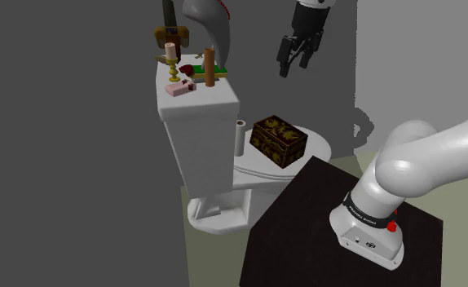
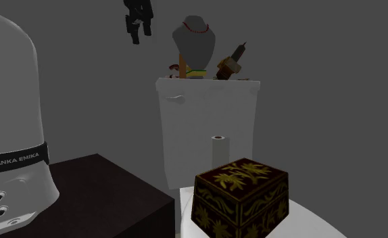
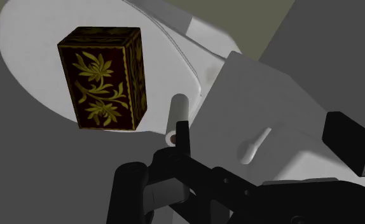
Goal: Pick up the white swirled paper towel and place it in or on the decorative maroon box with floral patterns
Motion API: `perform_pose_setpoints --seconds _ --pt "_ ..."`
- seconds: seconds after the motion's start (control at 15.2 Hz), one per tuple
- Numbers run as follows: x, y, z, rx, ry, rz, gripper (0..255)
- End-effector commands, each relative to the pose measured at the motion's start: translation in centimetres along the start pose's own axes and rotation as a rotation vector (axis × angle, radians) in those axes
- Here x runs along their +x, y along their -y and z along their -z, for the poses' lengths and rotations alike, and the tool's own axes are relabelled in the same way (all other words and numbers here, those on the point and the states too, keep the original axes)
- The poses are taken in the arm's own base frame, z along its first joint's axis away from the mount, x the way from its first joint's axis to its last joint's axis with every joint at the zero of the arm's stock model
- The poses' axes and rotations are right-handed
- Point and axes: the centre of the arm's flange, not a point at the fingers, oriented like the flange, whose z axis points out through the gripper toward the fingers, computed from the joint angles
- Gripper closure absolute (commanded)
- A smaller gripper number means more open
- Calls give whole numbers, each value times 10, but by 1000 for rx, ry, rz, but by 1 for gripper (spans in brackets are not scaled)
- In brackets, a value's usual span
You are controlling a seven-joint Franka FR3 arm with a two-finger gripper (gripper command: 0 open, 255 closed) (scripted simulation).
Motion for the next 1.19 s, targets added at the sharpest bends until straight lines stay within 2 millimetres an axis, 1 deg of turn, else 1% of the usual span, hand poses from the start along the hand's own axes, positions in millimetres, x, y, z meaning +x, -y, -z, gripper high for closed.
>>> perform_pose_setpoints --seconds 0.0,1.12 --pt "0 0 0 0 0 0 0" --pt "122 -48 -189 20 56 78 0"
